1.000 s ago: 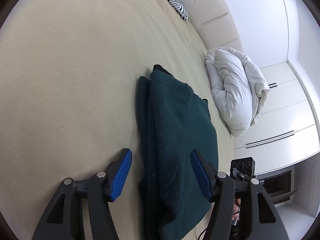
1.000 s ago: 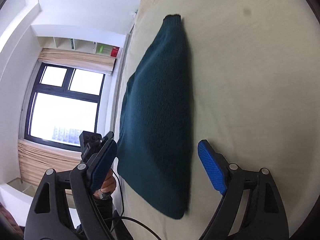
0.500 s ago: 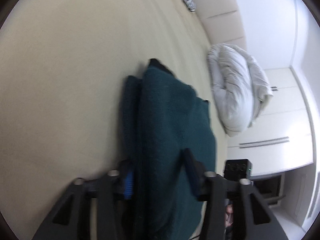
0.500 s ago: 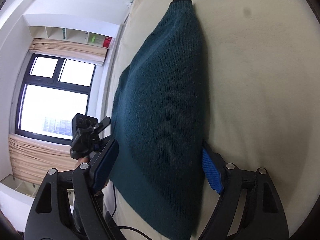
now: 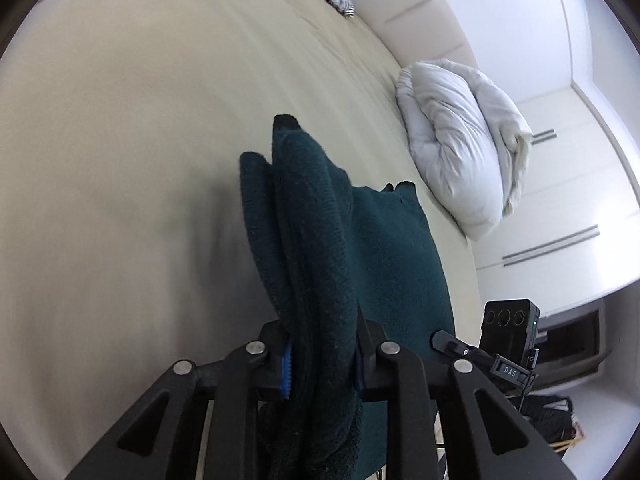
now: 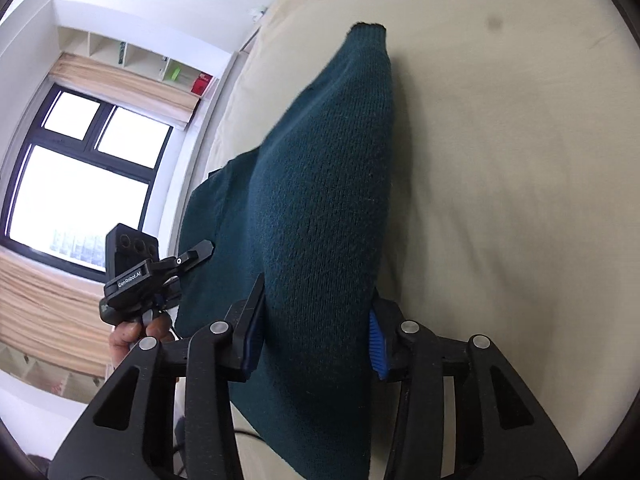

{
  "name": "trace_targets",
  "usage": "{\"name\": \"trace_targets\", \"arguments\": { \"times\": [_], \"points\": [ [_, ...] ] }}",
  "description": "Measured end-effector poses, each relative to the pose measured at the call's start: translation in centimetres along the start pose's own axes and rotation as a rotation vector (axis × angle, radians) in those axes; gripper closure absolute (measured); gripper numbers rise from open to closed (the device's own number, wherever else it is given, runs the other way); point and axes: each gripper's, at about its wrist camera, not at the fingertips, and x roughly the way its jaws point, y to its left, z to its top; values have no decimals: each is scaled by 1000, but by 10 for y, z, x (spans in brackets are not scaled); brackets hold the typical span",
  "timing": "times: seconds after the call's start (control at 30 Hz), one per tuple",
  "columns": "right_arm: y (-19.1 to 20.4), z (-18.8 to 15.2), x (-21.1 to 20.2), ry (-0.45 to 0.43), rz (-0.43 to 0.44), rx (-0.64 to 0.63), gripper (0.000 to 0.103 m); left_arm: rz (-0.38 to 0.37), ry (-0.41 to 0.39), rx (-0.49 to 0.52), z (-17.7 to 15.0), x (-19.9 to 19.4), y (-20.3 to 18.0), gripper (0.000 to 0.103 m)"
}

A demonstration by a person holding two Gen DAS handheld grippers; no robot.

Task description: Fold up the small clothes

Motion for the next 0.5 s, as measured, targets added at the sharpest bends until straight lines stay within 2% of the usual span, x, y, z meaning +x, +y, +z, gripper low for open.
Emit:
{"name": "trace_targets", "arguments": {
  "times": [0.1, 0.27, 0.37, 0.5],
  "points": [
    [16, -30, -30, -9, 15, -21, 63, -13, 5, 45, -36, -18, -19, 79],
    [33, -107, -77, -37, 40, -24, 63, -6, 30, 104, -98, -35, -36, 79],
    [37, -149, -89, -43, 54, -7, 63, -10, 53, 98, -131, -40, -30, 79],
    [31, -202, -96, -35, 80, 30, 63, -2, 79, 39, -163, -30, -8, 79]
  ]
}}
